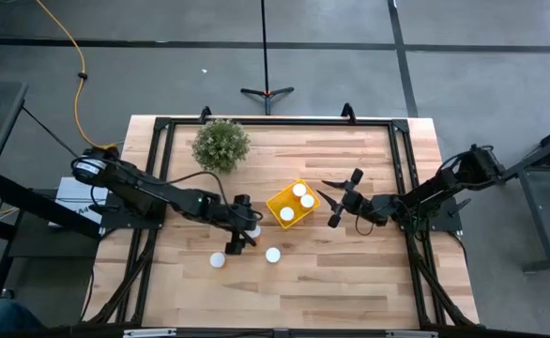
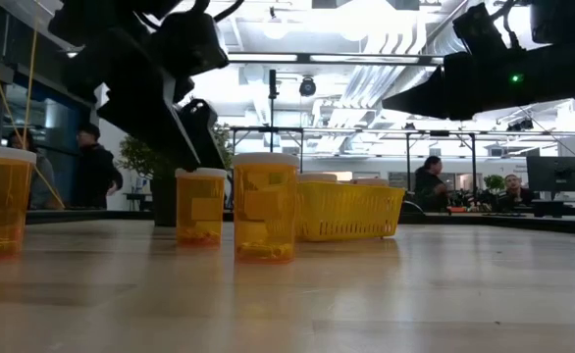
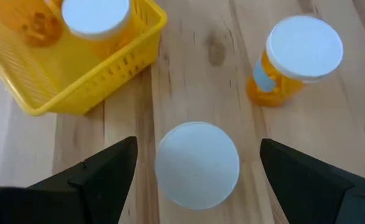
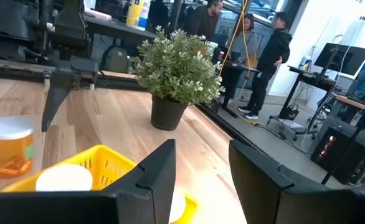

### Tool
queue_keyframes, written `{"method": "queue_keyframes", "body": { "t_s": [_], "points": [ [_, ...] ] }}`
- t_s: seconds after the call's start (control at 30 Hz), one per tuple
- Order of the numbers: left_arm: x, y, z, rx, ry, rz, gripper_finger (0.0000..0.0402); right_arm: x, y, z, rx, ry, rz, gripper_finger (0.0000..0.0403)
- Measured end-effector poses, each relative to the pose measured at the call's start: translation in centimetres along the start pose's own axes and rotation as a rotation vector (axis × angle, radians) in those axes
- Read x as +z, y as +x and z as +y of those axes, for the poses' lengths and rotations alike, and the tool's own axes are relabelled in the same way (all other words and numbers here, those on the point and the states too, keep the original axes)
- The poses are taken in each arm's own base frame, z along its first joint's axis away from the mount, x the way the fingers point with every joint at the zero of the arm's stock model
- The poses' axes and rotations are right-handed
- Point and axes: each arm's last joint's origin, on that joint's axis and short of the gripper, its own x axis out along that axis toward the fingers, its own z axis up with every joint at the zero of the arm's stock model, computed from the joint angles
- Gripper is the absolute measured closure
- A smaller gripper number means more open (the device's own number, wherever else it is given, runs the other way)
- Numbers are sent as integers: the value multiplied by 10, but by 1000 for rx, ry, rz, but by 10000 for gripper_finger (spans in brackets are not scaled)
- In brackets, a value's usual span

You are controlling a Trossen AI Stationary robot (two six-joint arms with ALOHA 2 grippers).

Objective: Pick and place pill bottles into a basket
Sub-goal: Put the top orange pill bottle into the top left corner of the yellow basket

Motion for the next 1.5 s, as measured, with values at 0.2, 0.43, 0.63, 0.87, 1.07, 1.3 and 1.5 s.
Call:
{"method": "queue_keyframes", "body": {
  "t_s": [0.2, 0.43, 0.63, 0.87, 1.07, 1.3, 1.5],
  "points": [
    [-5, 9, 0, 5, 4, 37, 27, -2, 0, 1, 22, -9, 10, 263],
    [-3, 10, -1, 9, 5, 15, 27, -2, 0, 2, 44, -7, 8, 263],
    [-4, 10, -1, -7, 6, 25, 28, -2, 0, 2, 44, -8, 9, 263],
    [-7, 16, -1, -3, 10, 52, 28, -2, 0, 2, 45, -11, 11, 263],
    [-7, 21, -2, 0, 12, 49, 28, -2, 0, 2, 45, -12, 12, 263],
    [-8, 21, -1, 1, 13, 57, 40, -2, 0, 2, 47, -8, 13, 263],
    [-8, 21, -2, 0, 23, 58, 108, -3, 0, 2, 47, -8, 13, 263]
  ]
}}
